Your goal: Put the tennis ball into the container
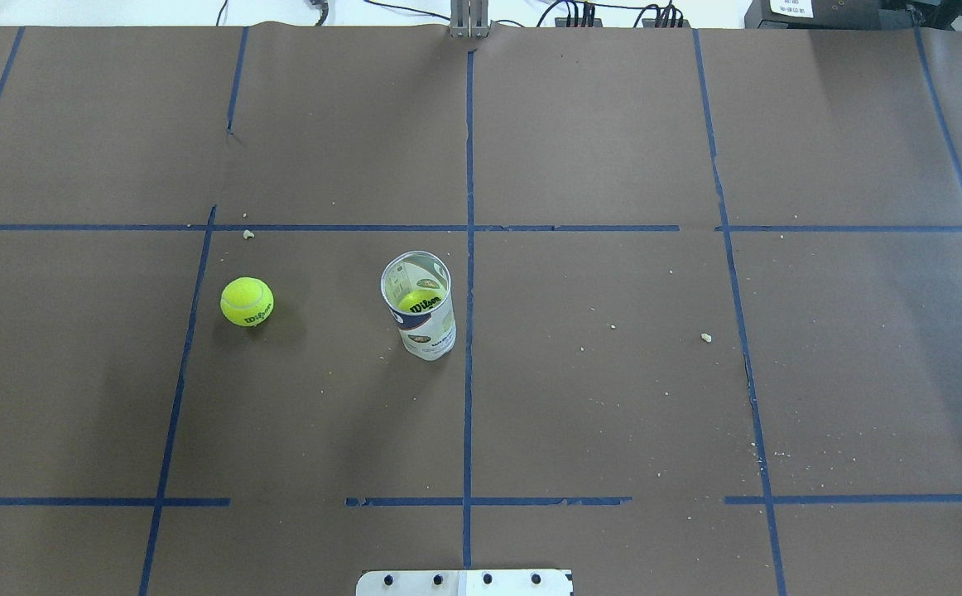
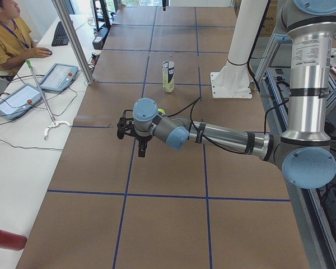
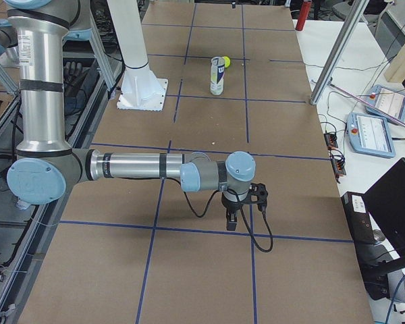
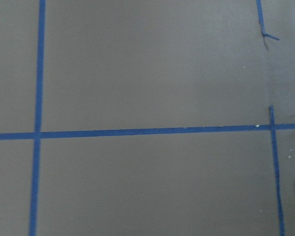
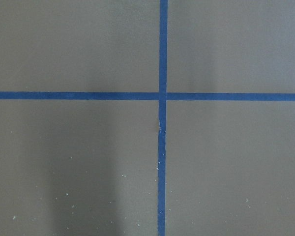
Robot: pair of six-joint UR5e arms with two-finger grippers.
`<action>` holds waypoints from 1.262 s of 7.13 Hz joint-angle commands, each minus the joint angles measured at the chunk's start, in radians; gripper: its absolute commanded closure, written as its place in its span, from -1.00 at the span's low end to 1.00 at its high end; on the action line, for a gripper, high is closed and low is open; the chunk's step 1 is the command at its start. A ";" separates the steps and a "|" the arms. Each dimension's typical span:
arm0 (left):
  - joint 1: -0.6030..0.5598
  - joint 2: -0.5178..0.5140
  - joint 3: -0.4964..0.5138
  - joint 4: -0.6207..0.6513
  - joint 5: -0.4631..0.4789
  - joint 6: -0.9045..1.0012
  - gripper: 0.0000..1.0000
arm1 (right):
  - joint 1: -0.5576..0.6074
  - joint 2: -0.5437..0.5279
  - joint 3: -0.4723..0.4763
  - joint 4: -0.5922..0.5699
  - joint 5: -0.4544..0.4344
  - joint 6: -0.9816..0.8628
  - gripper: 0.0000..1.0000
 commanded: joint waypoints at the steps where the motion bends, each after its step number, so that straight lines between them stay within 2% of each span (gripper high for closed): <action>1: 0.181 -0.080 -0.051 -0.042 0.072 -0.394 -1.00 | 0.000 -0.002 0.000 0.000 0.000 0.000 -1.00; 2: 0.285 -0.136 -0.071 -0.036 0.145 -0.595 -1.00 | 0.000 0.000 0.000 0.000 0.000 0.000 -1.00; 3: 0.412 -0.191 -0.081 -0.016 0.257 -0.756 -1.00 | 0.000 0.000 0.000 0.000 0.000 0.000 -1.00; 4: 0.509 -0.251 -0.083 0.098 0.372 -0.842 -1.00 | 0.000 0.000 0.000 0.000 0.000 0.000 -1.00; 5: 0.545 -0.321 -0.066 0.203 0.432 -0.850 -1.00 | 0.000 0.000 0.000 0.000 0.000 0.000 -1.00; 6: 0.565 -0.332 -0.043 0.222 0.463 -0.852 -1.00 | 0.000 -0.002 0.000 0.000 0.000 0.000 -1.00; 9: 0.616 -0.361 0.022 0.214 0.465 -0.910 -1.00 | 0.000 0.000 0.000 0.000 0.000 0.000 -1.00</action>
